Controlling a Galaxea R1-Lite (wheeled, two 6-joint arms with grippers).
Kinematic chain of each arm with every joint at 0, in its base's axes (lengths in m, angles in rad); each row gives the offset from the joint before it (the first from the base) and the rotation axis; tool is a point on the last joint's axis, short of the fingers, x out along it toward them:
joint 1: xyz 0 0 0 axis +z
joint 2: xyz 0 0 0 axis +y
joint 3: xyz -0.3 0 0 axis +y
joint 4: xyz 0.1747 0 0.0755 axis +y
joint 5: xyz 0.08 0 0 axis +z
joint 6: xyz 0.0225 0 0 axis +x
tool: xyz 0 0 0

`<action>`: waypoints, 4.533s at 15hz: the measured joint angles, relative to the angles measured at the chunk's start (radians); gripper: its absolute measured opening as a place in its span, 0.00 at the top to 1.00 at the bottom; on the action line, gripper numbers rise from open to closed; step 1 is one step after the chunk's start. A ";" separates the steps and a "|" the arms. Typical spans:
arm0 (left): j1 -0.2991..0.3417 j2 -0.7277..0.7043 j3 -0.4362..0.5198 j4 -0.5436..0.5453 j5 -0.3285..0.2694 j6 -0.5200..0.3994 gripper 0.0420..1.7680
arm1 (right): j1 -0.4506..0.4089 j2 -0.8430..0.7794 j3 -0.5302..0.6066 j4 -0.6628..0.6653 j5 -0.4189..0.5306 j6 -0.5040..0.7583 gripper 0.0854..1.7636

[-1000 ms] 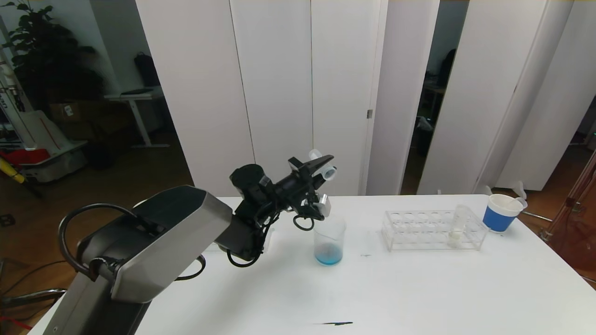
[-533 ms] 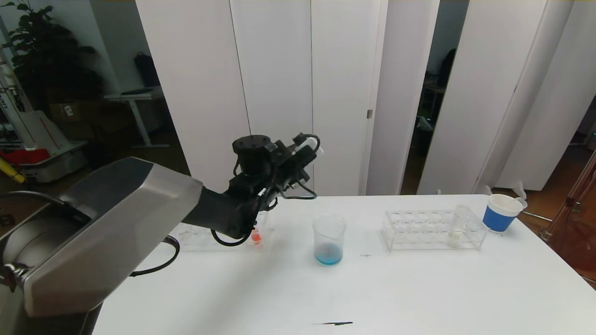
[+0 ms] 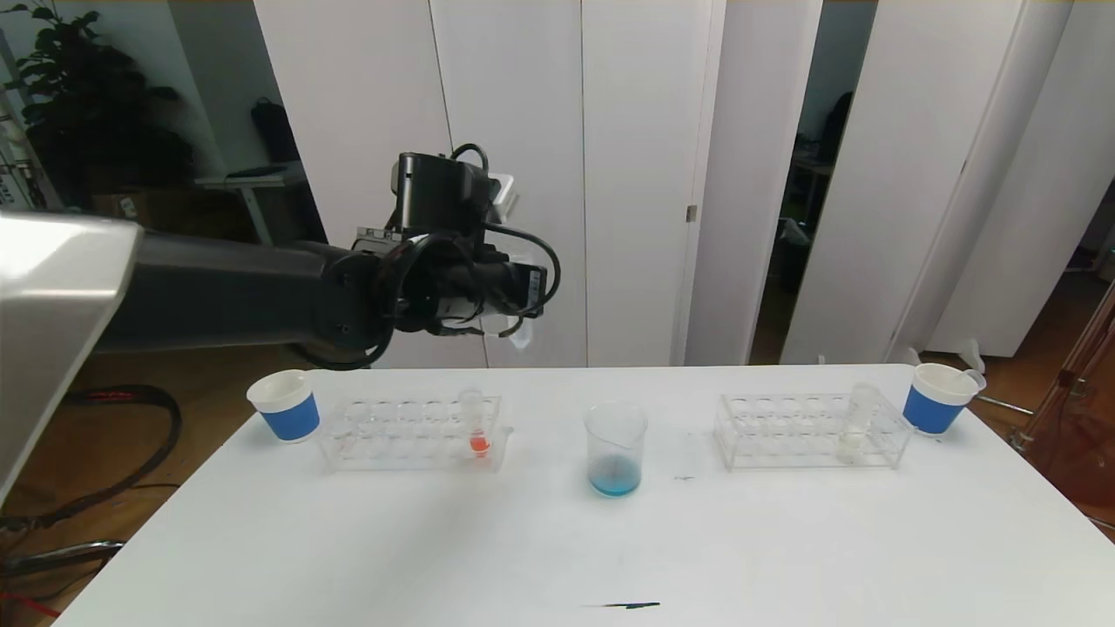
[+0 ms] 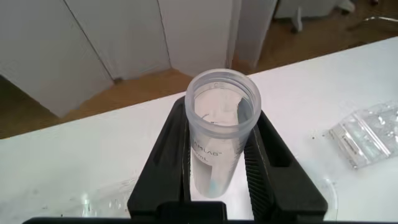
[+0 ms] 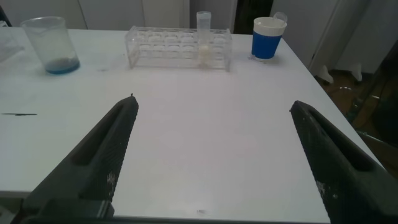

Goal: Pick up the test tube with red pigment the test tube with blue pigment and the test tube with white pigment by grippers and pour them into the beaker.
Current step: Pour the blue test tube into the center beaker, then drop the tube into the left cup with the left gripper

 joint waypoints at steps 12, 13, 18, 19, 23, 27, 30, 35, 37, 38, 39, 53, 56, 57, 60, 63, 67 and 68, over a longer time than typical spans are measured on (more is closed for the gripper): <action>0.379 -0.050 0.179 -0.326 0.410 -0.076 0.69 | 0.000 0.000 0.000 0.000 0.000 0.000 0.01; 0.426 -0.044 0.186 -0.361 0.395 -0.062 0.69 | 0.000 0.000 0.000 0.000 0.000 0.000 0.01; 0.568 0.046 0.224 -0.654 0.370 0.022 0.69 | 0.000 0.000 0.000 0.000 0.000 0.000 0.01; 0.587 0.070 0.237 -0.672 0.366 0.027 0.69 | 0.000 0.000 0.000 0.000 0.000 0.000 0.01; 0.622 0.146 0.278 -0.684 0.311 -0.001 0.69 | 0.000 0.000 0.000 0.000 0.000 0.000 0.01; 0.622 0.197 0.303 -0.643 0.284 -0.081 0.69 | 0.000 0.000 0.000 0.000 0.000 0.000 0.01; 0.624 0.245 0.317 -0.648 0.263 -0.093 0.69 | 0.000 0.000 0.000 0.000 0.000 0.000 0.01; 0.611 0.329 0.310 -0.656 0.262 -0.115 0.69 | 0.000 0.000 0.000 0.000 0.000 0.000 0.01; 0.614 0.352 0.305 -0.655 0.263 -0.115 0.69 | 0.000 0.000 0.000 0.000 0.000 0.000 0.01; 0.615 0.355 0.303 -0.655 0.261 -0.114 0.69 | 0.000 0.000 0.000 0.000 0.000 0.000 0.01; 0.616 0.355 0.301 -0.654 0.259 -0.112 0.69 | 0.000 0.000 0.000 0.000 0.000 0.000 0.01; 0.616 0.319 0.304 -0.651 0.258 -0.068 0.02 | 0.000 0.000 0.000 0.000 0.000 0.000 0.01; 0.611 0.268 0.316 -0.636 0.259 -0.059 0.02 | 0.000 0.000 0.000 0.000 0.000 0.000 0.01; 0.609 0.237 0.323 -0.628 0.259 -0.057 0.02 | 0.000 0.000 0.000 0.000 0.000 0.000 0.01; 0.608 0.097 0.368 -0.560 0.256 -0.003 0.02 | 0.000 0.000 0.000 0.000 0.000 0.000 0.01; 0.624 -0.098 0.440 -0.479 0.227 0.046 0.02 | 0.000 0.000 0.000 0.000 0.000 0.000 0.01; 0.630 -0.411 0.619 -0.384 0.142 0.115 0.02 | 0.000 0.000 0.000 0.000 0.000 0.000 0.01; 0.629 -0.508 0.676 -0.368 0.130 0.129 0.02 | 0.000 0.000 0.000 0.000 0.000 0.000 0.01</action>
